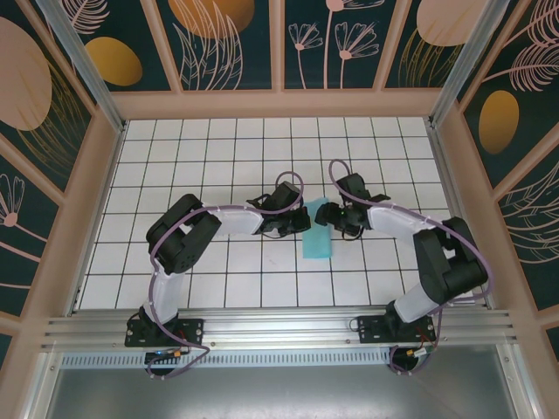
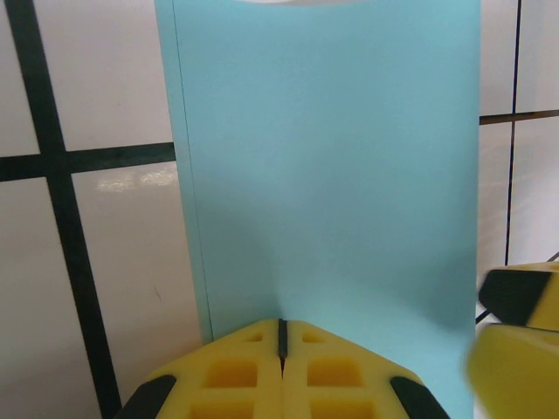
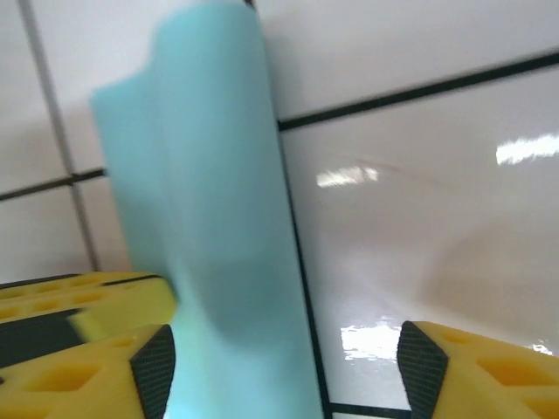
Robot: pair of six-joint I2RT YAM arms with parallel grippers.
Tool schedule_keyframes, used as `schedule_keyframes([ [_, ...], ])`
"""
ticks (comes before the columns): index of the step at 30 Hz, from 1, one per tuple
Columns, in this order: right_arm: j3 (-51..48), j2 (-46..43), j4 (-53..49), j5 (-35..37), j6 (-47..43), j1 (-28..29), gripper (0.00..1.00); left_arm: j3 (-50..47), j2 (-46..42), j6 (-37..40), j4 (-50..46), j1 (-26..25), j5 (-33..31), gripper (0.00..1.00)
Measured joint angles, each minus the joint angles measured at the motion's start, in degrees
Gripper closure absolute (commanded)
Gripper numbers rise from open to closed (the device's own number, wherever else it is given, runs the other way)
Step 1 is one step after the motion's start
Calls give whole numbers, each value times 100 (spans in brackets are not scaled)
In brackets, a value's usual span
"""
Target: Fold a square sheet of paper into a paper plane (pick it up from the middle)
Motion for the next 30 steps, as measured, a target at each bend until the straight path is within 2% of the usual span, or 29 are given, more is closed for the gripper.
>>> schedule_keyframes([
  [1, 0, -131, 35, -70, -13, -39, 49, 2, 0, 9, 0, 0, 0, 100],
  [4, -90, -448, 345, -501, -26, -170, 73, 4, 2, 17, -7, 0, 2, 100],
  [8, -317, -431, 761, -1279, -31, -293, 98, 7, 7, 17, -7, 0, 7, 100],
  [9, -358, -361, 809, -1432, -26, -299, 100, 9, 7, 17, -9, 0, 7, 100],
  [14, -520, 13, 933, -1832, -50, -391, 100, 15, 11, 20, -9, 0, 17, 100],
  [30, -1213, 409, 1598, -2304, -389, -938, 100, 44, 44, 20, -4, 0, 28, 100],
])
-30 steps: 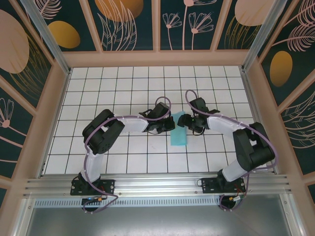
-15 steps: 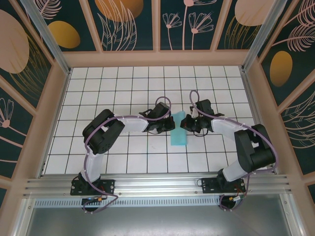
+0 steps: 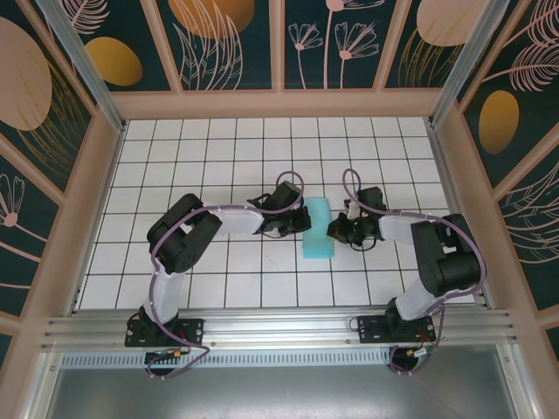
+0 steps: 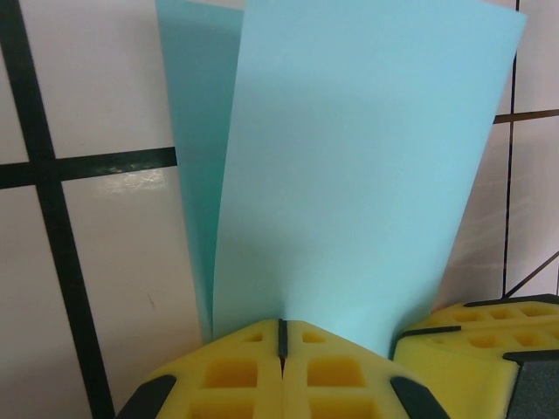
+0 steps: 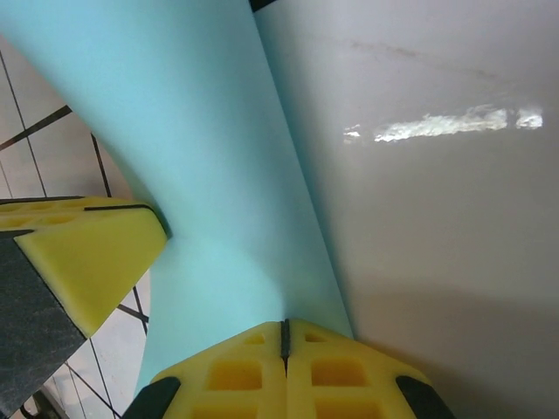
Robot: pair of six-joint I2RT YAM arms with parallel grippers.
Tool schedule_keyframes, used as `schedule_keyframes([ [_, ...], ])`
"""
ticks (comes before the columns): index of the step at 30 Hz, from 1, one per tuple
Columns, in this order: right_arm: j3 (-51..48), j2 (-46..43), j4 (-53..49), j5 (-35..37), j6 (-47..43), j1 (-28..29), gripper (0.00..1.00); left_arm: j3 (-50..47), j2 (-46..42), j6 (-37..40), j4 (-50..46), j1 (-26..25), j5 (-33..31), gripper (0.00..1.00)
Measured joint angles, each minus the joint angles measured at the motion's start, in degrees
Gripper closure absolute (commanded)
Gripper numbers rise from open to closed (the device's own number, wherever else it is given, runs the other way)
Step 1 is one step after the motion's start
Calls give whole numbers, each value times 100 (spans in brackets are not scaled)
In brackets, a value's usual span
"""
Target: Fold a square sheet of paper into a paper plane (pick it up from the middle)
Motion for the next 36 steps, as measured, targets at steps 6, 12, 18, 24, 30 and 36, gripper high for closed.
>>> schedule_keyframes([
  [6, -120, -177, 33, -210, -103, -70, 99, 2, 0, 20, 2, 0, 9, 100],
  [12, -234, -730, -63, -605, -101, -74, 98, 2, 2, 42, 2, 0, 11, 100],
  [18, -675, -605, -44, -706, -98, -122, 99, 2, 4, 46, 2, 0, 13, 100],
  [24, -776, -540, 35, -774, -98, -160, 99, 2, 4, 63, 9, 0, 15, 100],
  [30, -868, -1001, -11, -861, -61, -184, 98, 2, 4, 66, 9, 0, 15, 100],
  [36, -1204, -1110, 85, -1047, -39, -184, 98, 4, 4, 85, 9, 0, 17, 100],
])
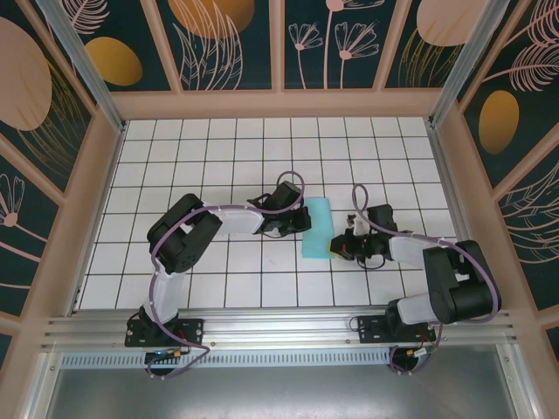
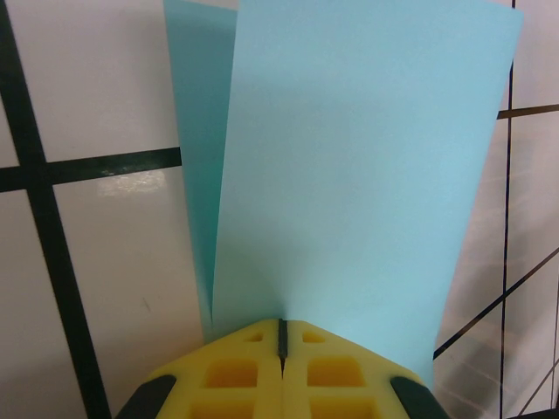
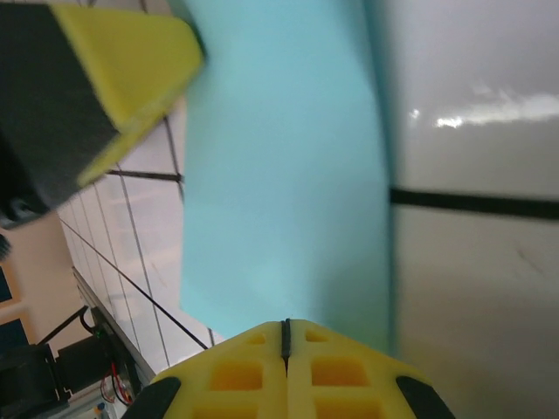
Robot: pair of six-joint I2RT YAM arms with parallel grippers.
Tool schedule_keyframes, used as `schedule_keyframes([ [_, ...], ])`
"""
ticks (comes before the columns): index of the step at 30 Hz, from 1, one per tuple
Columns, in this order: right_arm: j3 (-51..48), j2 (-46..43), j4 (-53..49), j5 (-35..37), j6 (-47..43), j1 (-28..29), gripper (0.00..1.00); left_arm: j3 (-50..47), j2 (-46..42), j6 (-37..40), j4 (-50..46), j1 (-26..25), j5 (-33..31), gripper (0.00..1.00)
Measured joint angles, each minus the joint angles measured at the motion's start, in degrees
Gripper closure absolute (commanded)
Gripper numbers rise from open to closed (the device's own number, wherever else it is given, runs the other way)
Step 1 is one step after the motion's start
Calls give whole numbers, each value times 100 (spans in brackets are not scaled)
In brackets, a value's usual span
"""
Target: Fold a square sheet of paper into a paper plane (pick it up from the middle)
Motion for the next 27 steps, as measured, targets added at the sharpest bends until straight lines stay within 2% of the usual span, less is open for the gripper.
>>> schedule_keyframes([
  [7, -129, 101, 4, -13, -2, -11, 98, 11, 9, 31, -4, 2, 22, 100],
  [16, -72, -343, -184, 61, 46, -42, 98, 20, 11, 63, -9, 2, 37, 100],
  [27, 330, 306, 103, 48, 151, -118, 98, 33, 17, 66, -17, 2, 44, 100],
])
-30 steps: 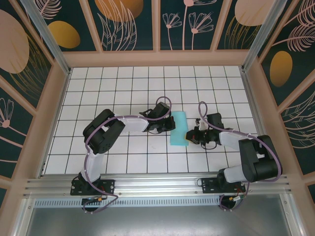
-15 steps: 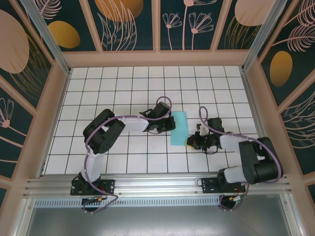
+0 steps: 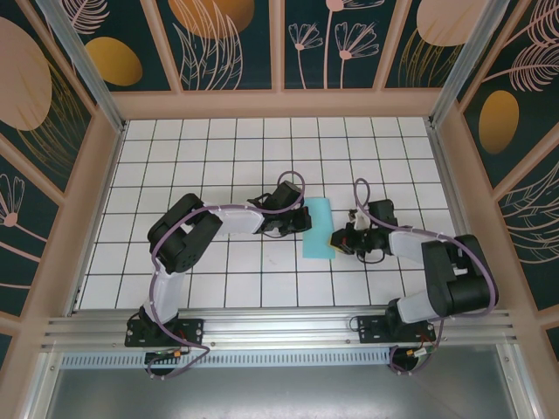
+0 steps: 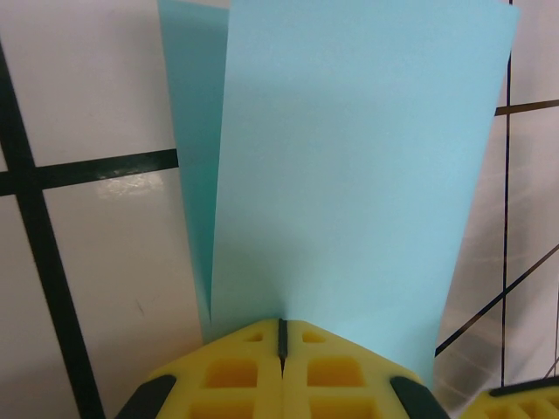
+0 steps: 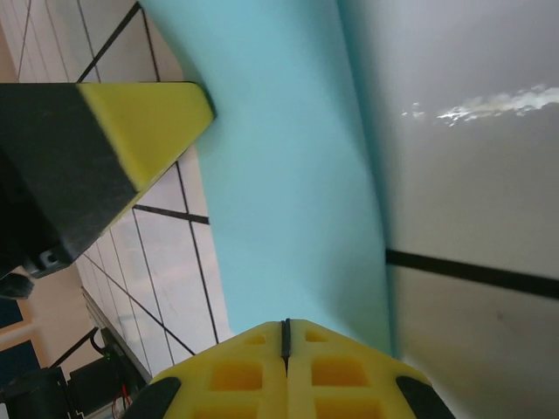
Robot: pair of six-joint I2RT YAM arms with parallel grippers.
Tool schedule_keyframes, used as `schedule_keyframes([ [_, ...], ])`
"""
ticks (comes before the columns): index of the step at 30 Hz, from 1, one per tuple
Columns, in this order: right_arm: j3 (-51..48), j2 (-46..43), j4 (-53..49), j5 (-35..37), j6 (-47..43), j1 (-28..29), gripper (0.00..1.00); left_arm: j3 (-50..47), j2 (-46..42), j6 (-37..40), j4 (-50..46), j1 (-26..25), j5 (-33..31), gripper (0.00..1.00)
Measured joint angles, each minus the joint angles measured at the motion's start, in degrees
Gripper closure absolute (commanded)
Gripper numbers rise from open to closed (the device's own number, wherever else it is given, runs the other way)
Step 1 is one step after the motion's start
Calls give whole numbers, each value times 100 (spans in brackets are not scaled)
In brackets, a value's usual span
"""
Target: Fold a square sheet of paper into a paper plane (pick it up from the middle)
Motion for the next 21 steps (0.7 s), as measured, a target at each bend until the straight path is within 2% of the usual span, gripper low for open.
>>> schedule_keyframes([
  [9, -190, 221, 201, -116, -11, -83, 98, 15, 15, 42, -4, 0, 17, 100],
  [16, 389, 229, 7, -37, -24, -157, 99, 22, 20, 50, -7, 0, 17, 100],
  [21, 713, 671, 142, 22, -90, -319, 99, 44, 22, 85, -44, 0, 17, 100],
])
